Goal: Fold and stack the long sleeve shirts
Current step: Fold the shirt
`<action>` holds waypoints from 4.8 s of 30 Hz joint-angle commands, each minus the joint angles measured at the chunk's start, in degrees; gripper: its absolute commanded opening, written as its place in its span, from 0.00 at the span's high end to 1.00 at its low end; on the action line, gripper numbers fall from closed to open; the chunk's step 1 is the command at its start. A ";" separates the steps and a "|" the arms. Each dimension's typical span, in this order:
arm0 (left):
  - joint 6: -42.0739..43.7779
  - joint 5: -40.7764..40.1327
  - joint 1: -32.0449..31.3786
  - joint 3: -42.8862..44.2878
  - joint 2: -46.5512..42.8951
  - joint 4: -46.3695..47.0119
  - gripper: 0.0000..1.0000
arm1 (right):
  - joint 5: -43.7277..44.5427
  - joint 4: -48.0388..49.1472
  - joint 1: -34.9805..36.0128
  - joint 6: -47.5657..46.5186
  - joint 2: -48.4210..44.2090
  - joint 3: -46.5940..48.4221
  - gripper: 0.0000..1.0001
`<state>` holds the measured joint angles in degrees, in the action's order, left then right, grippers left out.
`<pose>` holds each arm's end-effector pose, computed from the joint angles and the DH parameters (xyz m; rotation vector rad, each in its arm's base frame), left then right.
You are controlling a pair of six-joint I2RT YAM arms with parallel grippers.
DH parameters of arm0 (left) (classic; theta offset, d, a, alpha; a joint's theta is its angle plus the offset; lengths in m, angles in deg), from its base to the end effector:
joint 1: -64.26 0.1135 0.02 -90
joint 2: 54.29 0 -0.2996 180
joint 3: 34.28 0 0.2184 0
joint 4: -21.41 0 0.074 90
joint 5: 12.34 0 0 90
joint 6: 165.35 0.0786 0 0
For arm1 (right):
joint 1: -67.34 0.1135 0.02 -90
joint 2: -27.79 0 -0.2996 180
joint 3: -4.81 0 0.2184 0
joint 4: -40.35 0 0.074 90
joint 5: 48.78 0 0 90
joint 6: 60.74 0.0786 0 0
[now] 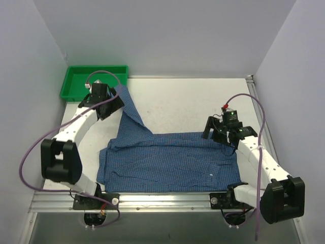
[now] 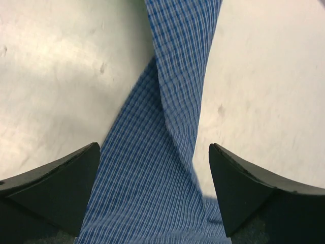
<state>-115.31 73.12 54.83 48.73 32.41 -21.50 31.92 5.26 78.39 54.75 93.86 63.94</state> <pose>0.3220 -0.0472 0.2879 -0.6694 2.3088 -0.3131 0.2212 0.0561 0.2595 0.2106 2.3379 0.5084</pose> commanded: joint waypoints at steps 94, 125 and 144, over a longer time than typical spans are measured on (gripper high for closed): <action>10.17 4.01 5.48 -20.66 -19.81 -3.10 0.10 | -0.19 5.77 23.32 -6.16 34.91 23.79 0.40; 9.91 6.21 8.46 -21.36 -20.69 -2.22 0.10 | -1.95 -7.39 36.23 -18.37 15.96 23.27 1.00; 10.70 7.08 8.64 -21.98 -21.39 -1.34 0.10 | -2.48 -39.04 55.05 -21.81 -9.01 23.97 1.00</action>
<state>-106.00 79.13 62.98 27.01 12.34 -24.87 26.94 -24.51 133.12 33.25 86.91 86.34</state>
